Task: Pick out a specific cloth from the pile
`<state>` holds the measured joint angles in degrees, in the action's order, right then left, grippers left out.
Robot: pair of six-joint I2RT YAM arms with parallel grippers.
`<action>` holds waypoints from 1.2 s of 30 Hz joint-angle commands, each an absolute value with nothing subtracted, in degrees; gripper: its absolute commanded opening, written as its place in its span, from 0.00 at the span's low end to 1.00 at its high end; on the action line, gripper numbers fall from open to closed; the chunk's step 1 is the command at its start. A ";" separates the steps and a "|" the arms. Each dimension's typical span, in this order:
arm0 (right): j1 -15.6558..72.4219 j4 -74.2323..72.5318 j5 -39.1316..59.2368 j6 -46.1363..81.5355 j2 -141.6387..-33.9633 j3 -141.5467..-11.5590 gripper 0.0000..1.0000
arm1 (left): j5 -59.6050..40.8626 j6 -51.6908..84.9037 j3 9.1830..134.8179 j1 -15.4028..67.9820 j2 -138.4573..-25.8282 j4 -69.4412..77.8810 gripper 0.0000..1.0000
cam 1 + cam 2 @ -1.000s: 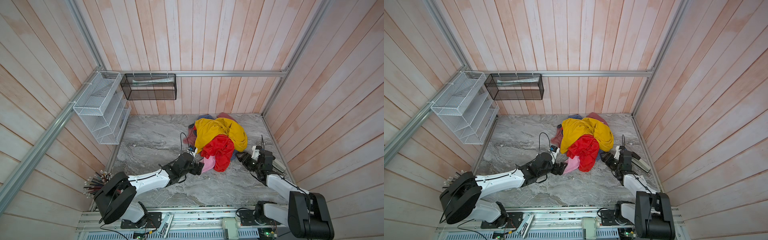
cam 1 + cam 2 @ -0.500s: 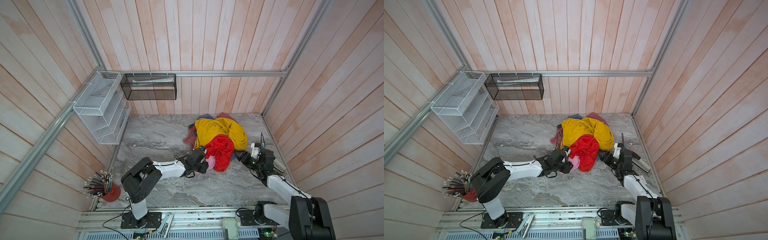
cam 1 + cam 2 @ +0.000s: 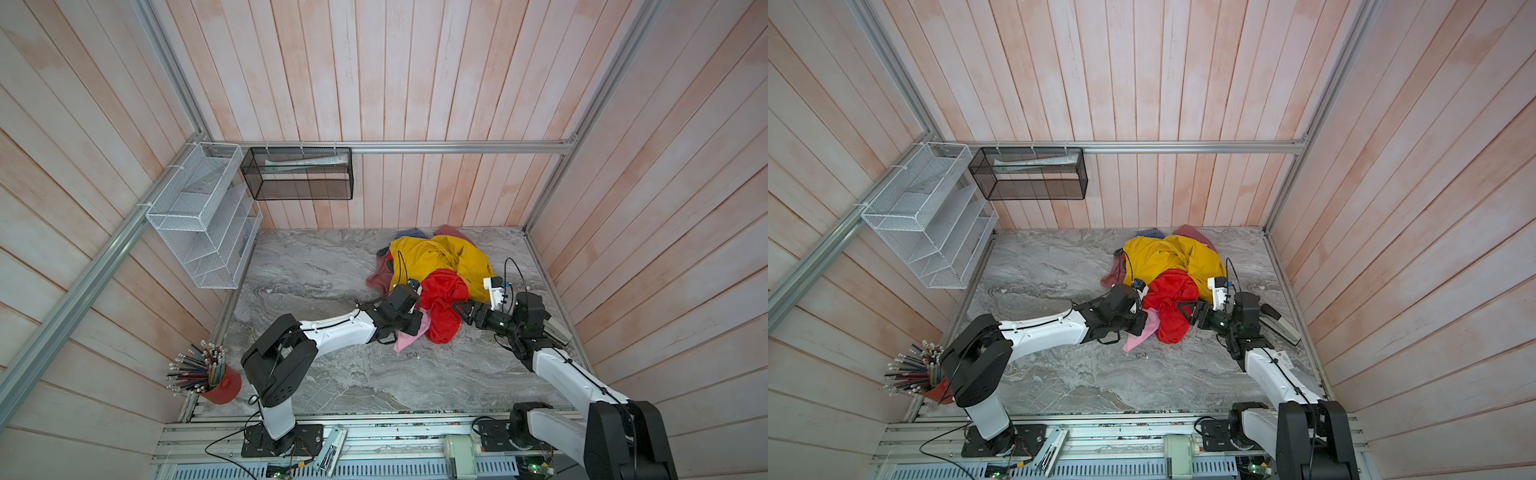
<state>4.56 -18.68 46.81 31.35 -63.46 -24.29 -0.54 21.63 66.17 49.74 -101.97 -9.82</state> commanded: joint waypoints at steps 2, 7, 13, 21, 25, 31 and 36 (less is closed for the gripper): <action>7.68 -16.98 49.55 26.36 -64.08 -27.35 0.69 | 0.90 19.56 71.10 49.85 -99.71 -12.79 0.00; 12.07 -10.72 39.12 21.14 -67.96 -31.01 0.68 | -0.13 17.87 76.93 49.79 -99.34 -15.71 0.00; 12.79 -13.28 29.77 24.03 -72.57 -32.50 0.60 | 1.19 15.53 80.97 49.82 -97.11 -17.87 0.00; 12.83 -14.34 24.97 25.61 -78.73 -35.07 0.51 | -0.45 13.77 86.68 49.84 -95.41 -20.41 0.00; 12.85 -15.94 23.45 27.25 -79.57 -34.65 0.51 | -1.62 13.22 89.94 49.84 -94.87 -21.41 0.00; 12.83 -17.61 21.43 30.21 -80.63 -34.46 0.51 | -1.93 10.76 96.53 49.83 -94.57 -25.73 0.01; 12.88 -18.02 20.09 30.98 -81.43 -34.46 0.51 | -2.32 9.40 101.15 49.79 -94.07 -27.42 0.02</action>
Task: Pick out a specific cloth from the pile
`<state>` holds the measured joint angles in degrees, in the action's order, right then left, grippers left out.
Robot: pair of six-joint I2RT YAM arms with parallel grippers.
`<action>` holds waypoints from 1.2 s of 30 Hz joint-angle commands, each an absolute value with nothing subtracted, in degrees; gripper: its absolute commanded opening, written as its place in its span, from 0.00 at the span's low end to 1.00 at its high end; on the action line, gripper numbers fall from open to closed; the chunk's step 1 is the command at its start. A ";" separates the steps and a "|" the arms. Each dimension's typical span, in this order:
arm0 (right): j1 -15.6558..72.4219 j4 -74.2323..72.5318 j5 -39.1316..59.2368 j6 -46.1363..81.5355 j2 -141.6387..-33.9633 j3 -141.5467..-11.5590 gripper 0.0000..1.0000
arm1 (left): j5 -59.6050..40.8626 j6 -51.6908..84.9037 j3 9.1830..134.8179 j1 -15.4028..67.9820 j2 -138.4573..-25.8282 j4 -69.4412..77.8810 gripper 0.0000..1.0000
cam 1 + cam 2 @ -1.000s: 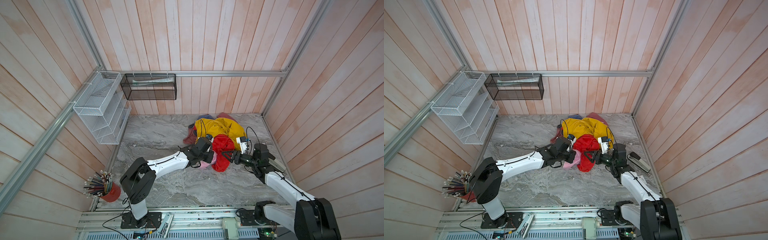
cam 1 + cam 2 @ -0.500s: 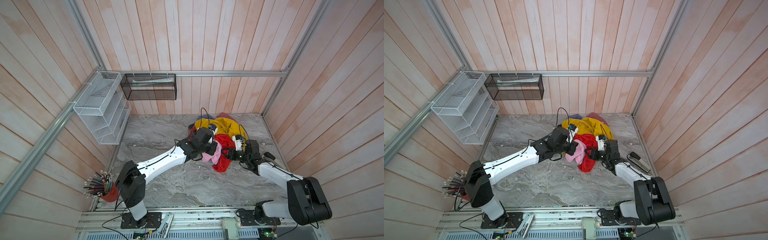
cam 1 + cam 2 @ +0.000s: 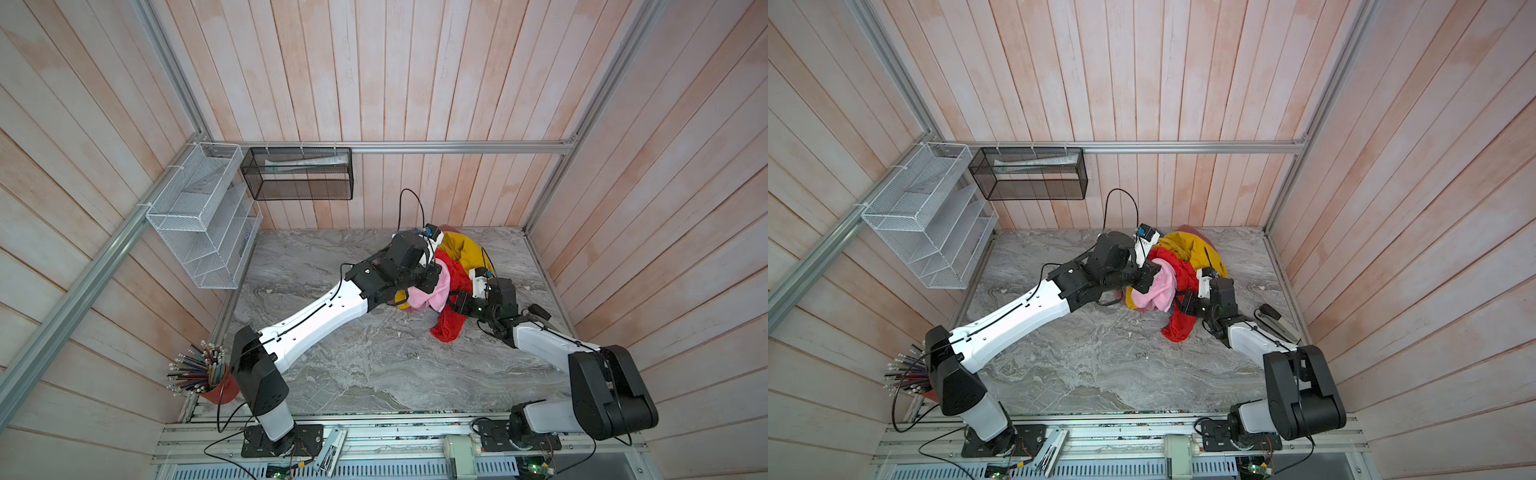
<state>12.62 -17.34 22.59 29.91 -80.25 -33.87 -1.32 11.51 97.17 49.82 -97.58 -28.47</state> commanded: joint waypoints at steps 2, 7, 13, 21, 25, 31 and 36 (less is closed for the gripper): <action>12.88 -18.01 19.64 31.45 -81.65 -34.61 0.51 | -2.63 9.32 102.10 49.87 -93.66 -27.77 0.04; 12.84 -19.00 19.99 32.39 -82.42 -34.46 0.51 | -2.93 8.96 103.18 49.83 -91.84 -27.95 0.04; 12.83 -19.36 19.50 33.43 -83.08 -34.43 0.51 | -1.76 8.68 103.37 49.82 -89.58 -28.43 0.05; 12.85 -19.10 18.66 34.94 -84.52 -35.15 0.52 | 2.42 7.41 107.76 49.79 -88.02 -30.14 0.12; 12.92 -18.69 17.82 35.13 -85.23 -35.60 0.53 | 2.37 5.79 112.29 49.77 -89.16 -31.58 0.13; 12.60 -18.37 16.92 35.75 -85.86 -35.82 0.53 | 2.18 3.36 122.60 49.72 -93.10 -36.09 0.13; 12.14 -18.37 16.70 36.12 -86.11 -35.73 0.54 | 3.83 1.68 129.33 49.75 -94.65 -38.66 0.13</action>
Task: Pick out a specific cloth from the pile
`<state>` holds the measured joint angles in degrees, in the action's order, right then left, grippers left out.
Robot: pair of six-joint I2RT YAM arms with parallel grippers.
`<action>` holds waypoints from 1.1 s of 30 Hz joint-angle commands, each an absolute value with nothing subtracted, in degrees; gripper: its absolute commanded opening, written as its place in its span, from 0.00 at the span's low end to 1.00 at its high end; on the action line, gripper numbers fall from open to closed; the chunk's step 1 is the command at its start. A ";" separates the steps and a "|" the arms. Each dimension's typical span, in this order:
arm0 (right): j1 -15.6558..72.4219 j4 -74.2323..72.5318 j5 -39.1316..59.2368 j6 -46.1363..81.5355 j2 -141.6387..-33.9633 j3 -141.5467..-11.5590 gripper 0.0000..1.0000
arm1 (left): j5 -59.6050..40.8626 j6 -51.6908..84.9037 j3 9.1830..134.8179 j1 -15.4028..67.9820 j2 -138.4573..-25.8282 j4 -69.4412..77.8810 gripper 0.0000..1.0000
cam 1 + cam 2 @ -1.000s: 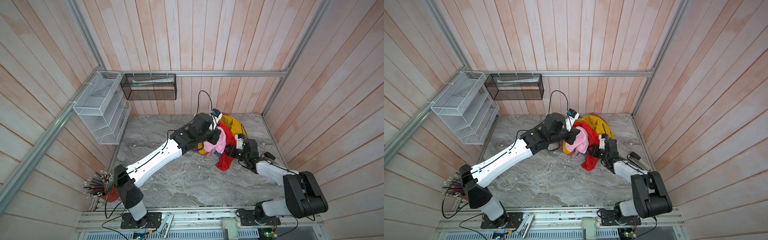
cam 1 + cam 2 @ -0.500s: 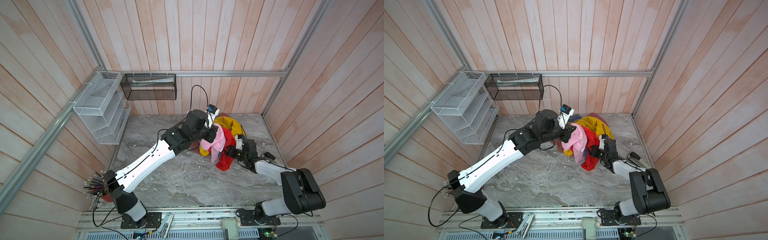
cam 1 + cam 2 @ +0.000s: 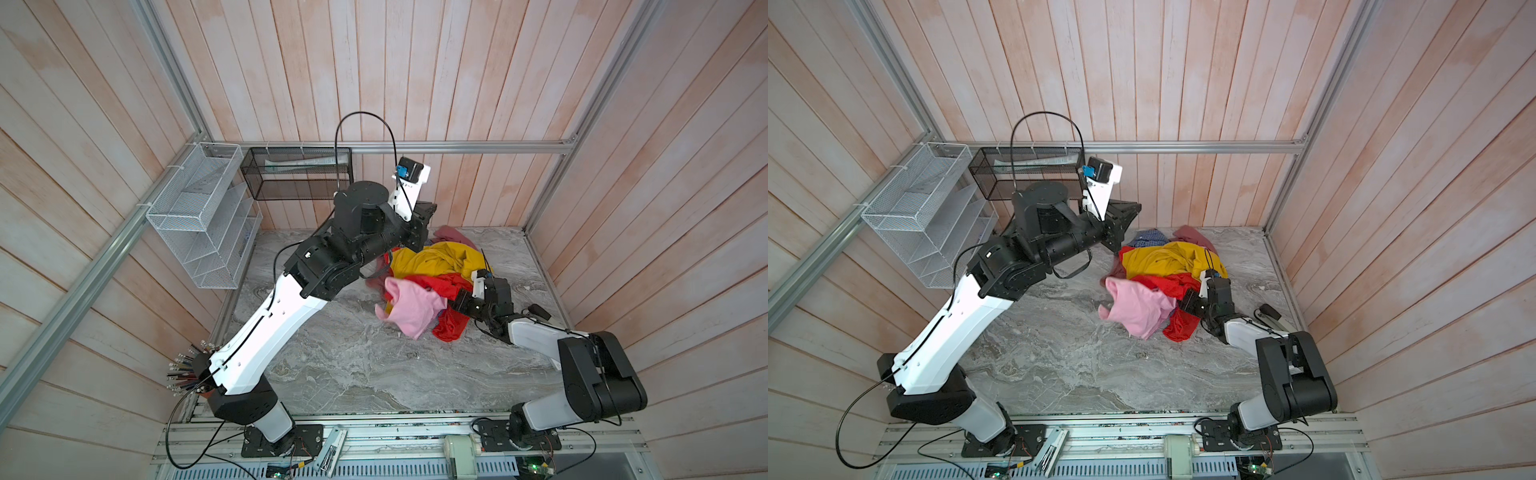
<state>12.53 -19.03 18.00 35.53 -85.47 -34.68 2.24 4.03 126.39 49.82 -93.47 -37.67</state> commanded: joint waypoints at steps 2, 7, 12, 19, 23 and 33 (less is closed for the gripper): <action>12.05 -18.41 16.75 36.12 -86.21 -35.77 0.54 | 4.30 1.11 131.25 49.77 -94.92 -39.28 0.13; 11.83 -18.89 17.66 36.54 -86.26 -35.75 0.57 | 5.74 1.67 129.16 49.47 -94.86 -41.14 0.14; 11.78 -18.59 18.55 35.96 -86.43 -36.06 0.60 | 2.95 9.70 115.11 47.43 -93.79 -44.27 0.14; 11.76 -18.22 18.46 34.57 -85.18 -35.85 0.63 | 0.16 21.10 80.01 49.82 -84.37 -27.70 0.39; 11.69 -17.41 18.20 33.60 -85.23 -36.21 0.65 | 1.96 25.31 71.36 53.11 -83.96 -23.59 0.53; 11.65 -18.11 18.52 33.09 -83.86 -35.63 0.74 | 4.75 31.24 61.06 56.51 -90.41 -15.38 0.71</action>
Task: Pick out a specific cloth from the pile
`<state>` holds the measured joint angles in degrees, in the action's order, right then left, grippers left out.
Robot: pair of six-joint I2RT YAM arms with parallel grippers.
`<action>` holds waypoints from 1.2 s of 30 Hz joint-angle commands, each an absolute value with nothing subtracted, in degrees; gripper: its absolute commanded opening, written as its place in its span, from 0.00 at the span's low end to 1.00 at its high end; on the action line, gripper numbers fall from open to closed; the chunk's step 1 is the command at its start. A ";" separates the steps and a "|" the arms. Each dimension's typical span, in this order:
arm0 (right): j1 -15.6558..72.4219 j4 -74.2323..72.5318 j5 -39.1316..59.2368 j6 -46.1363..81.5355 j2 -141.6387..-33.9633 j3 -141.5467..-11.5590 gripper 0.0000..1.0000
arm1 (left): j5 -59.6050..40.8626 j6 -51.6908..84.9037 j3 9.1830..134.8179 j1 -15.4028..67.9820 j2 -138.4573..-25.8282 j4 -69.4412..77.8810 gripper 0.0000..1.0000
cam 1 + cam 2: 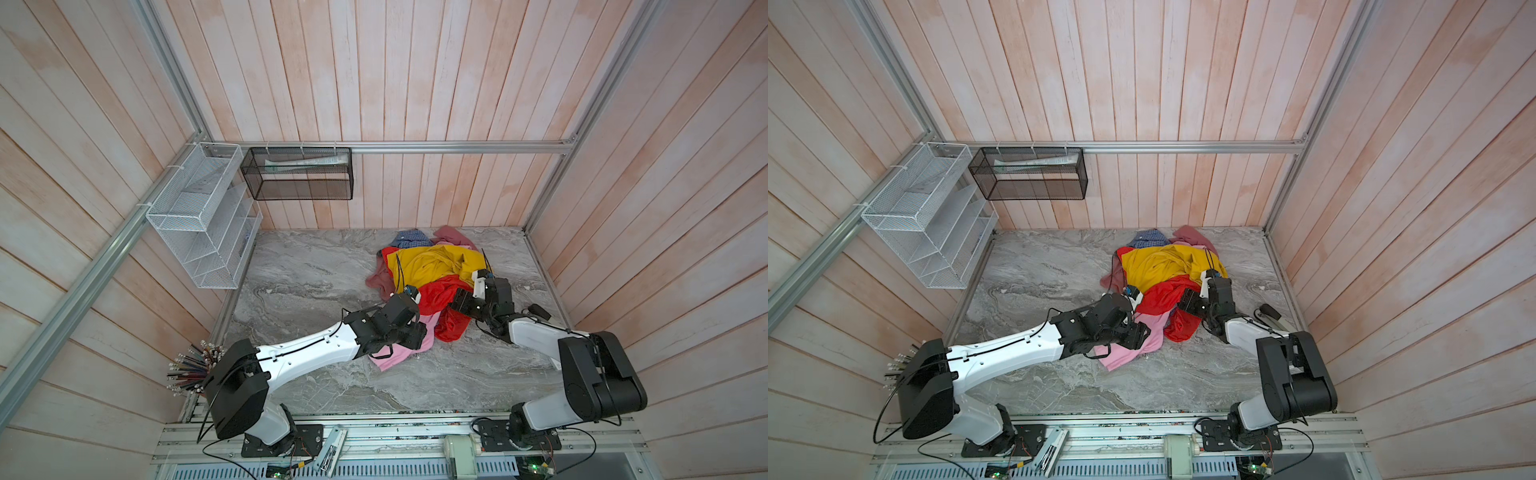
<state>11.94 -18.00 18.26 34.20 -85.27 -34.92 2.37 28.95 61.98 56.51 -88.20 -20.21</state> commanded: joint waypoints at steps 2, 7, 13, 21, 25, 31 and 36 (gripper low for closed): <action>11.67 -17.90 18.49 32.79 -83.52 -35.61 0.75 | 6.05 31.67 61.82 56.51 -92.15 -15.11 0.72; 11.51 -17.69 18.58 32.70 -83.20 -35.42 0.75 | 9.10 32.08 63.96 56.43 -97.14 -12.97 0.79; 11.34 -17.67 18.61 32.61 -83.14 -35.27 0.75 | 9.26 31.29 69.78 56.16 -106.24 -12.54 0.81; 11.00 -18.78 19.41 33.35 -83.38 -34.72 0.75 | 10.59 30.47 75.06 56.16 -111.66 -14.24 0.73; 10.94 -19.07 20.15 33.66 -84.07 -35.24 0.75 | 10.80 29.23 77.04 56.08 -113.37 -14.94 0.37; 10.55 -19.34 20.38 34.26 -85.02 -35.51 0.78 | 12.72 27.54 75.67 56.07 -110.05 -14.80 0.00; 10.29 -19.71 21.01 34.54 -85.21 -35.60 0.79 | 12.74 25.78 75.40 56.07 -107.61 -15.68 0.00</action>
